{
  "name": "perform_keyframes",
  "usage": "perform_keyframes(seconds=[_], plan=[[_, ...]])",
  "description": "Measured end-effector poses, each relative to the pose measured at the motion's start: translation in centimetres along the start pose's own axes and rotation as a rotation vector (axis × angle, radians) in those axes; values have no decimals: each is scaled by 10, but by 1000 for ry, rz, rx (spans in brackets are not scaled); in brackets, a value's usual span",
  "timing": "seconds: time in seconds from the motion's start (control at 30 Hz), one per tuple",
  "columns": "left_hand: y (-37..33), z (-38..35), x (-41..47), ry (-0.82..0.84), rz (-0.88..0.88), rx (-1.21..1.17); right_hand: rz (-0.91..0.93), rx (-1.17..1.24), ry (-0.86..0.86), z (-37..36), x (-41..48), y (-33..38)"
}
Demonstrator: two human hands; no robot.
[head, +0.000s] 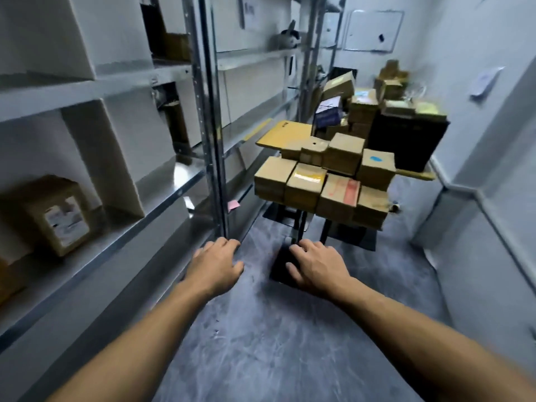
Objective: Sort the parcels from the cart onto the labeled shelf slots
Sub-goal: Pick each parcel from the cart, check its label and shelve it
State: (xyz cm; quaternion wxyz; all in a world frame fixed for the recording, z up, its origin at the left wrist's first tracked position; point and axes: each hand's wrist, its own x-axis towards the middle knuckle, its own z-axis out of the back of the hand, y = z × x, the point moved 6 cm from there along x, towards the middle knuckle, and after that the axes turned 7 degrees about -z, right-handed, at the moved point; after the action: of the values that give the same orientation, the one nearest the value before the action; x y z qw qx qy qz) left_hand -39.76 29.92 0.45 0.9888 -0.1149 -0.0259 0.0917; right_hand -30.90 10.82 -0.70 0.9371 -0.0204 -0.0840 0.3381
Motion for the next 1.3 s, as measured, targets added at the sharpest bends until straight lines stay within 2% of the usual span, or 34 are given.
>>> perform_keyframes(seconds=[0.17, 0.33, 0.77, 1.0, 1.3], plan=[[-85, -25, 78, 19, -120, -2, -125, -6, 23, -10, 8, -106], [-136, -39, 127, 45, -223, 16, -224, -5, 17, -22, 13, -171], [-185, -82, 298, 130, -411, 33, -460, 12, 29, -79, 95, -284], [-226, -101, 402, 230, -552, 6, -608, 35, 105, -94, 144, -342], [-270, -150, 456, 319, -592, -12, -722, 211, 233, -137, 168, -396]])
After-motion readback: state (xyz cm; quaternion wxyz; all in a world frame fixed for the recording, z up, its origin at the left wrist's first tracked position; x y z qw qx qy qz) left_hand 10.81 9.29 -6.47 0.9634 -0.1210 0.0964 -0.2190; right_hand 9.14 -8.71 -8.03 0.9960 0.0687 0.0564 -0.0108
